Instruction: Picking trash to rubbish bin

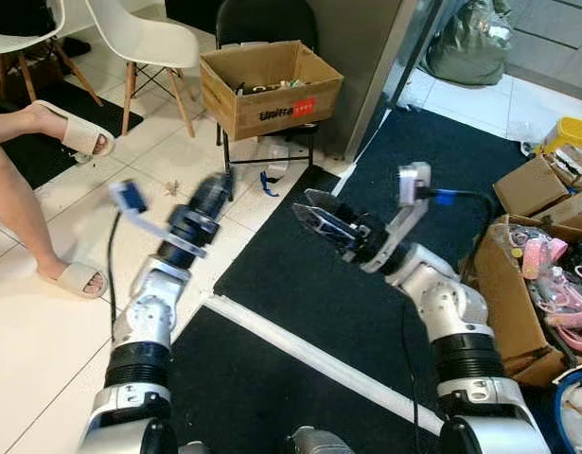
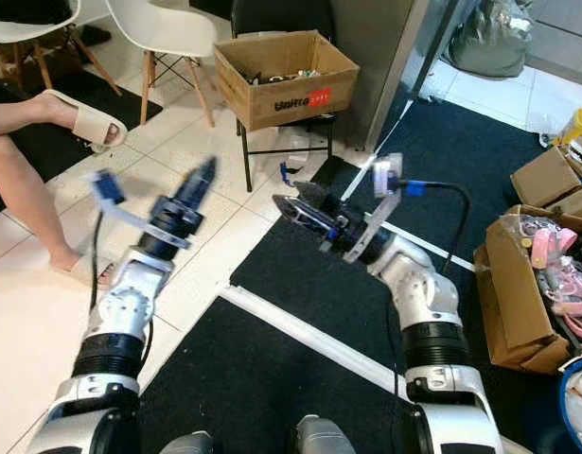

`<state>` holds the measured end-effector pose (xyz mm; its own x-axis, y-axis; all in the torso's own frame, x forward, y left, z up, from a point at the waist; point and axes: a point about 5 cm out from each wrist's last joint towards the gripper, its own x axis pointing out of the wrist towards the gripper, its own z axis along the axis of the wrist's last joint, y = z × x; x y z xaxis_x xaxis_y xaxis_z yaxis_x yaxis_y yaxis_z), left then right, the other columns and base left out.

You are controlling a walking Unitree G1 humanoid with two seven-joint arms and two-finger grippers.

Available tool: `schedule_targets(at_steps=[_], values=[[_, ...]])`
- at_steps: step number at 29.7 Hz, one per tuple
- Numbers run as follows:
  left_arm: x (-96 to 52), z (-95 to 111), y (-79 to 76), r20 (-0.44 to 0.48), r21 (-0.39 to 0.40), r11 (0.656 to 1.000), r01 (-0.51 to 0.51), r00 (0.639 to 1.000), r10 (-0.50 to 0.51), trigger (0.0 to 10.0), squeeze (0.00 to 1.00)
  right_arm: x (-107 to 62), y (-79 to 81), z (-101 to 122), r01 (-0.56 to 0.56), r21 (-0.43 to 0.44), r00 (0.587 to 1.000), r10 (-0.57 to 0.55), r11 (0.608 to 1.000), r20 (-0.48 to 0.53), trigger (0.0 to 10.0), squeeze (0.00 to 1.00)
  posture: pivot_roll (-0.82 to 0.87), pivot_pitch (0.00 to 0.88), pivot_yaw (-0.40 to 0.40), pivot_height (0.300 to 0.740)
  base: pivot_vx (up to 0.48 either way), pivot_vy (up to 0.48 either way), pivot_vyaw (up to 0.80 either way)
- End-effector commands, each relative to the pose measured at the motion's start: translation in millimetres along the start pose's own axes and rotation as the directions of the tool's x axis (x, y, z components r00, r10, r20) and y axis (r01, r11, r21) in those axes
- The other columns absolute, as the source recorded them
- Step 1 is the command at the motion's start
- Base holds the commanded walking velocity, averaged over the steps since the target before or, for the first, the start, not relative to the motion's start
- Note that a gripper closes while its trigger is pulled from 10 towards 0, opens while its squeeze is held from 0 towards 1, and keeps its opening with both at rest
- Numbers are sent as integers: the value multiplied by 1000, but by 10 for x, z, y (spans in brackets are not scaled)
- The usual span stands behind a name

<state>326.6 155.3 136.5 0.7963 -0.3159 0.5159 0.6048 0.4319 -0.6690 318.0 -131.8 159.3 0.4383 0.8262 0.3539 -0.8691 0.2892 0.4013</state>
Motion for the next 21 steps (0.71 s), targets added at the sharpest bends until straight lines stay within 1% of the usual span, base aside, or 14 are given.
schedule_targets(at_steps=[1,2,3,6,7,9,10,11,12,13,16,17,18,21], values=[[17,-84,0,-4,-33,999,-16,1000,16,10000,0,-14,3,-18,0,12,1000,0,1000,-2,10000,0,-37,0,-81,740,0,0,0],[25,-96,-9,-15,-13,1000,-10,1000,10,10000,0,-10,-21,-30,26,7,1000,-26,1000,-13,10000,0,-37,0,-81,740,0,0,0],[25,-96,-9,-15,-13,1000,-10,1000,10,10000,0,-10,-21,-30,26,7,1000,-26,1000,-13,10000,0,-37,0,-81,740,0,0,0],[34,-110,-16,-29,2,1000,-4,1000,4,10000,0,-14,-77,-27,92,4,996,-92,996,6,10000,0,-38,0,-80,740,0,0,0],[34,-110,-16,-29,2,1000,-4,1000,4,10000,0,-14,-77,-27,92,4,996,-92,996,6,10000,0,-38,0,-80,740,0,0,0],[43,-107,18,-26,-19,999,-44,999,44,10000,0,-16,-114,-13,144,-8,990,-144,990,10,10000,0,-38,0,-80,740,0,0,0],[43,-107,18,-26,-19,999,-44,999,44,10000,0,-16,-114,-13,144,-8,990,-144,990,10,10000,0,-38,0,-80,740,0,0,0],[53,-100,39,-20,-35,997,-72,997,71,10000,0,-11,-133,-1,175,-28,985,-175,984,11,10000,0,-38,0,-80,740,0,0,0],[53,-100,39,-20,-35,997,-72,997,71,10000,0,-11,-133,-1,175,-28,985,-175,984,11,10000,0,-38,0,-80,740,0,0,0],[72,-87,49,-10,-48,995,-90,996,89,10000,0,5,-153,14,208,-51,978,-207,977,14,10000,0,-38,0,-80,740,0,0,0],[79,-84,37,-5,-55,995,-80,997,80,10000,0,18,-145,9,201,-64,980,-201,978,4,10000,0,-38,0,-80,740,0,0,0],[80,-80,31,6,-77,994,-72,997,73,10000,0,21,-143,2,199,-62,980,-199,978,-2,10000,0,-38,0,-80,740,0,0,525],[80,-80,31,6,-77,994,-72,997,73,10000,0,21,-143,2,199,-62,980,-199,978,-2,10000,0,-38,0,-80,740,0,0,525],[72,-68,2,31,-150,988,-21,999,26,10000,0,31,-134,-17,189,-67,981,-191,980,-19,10000,0,-39,0,-78,740,0,0,794]])
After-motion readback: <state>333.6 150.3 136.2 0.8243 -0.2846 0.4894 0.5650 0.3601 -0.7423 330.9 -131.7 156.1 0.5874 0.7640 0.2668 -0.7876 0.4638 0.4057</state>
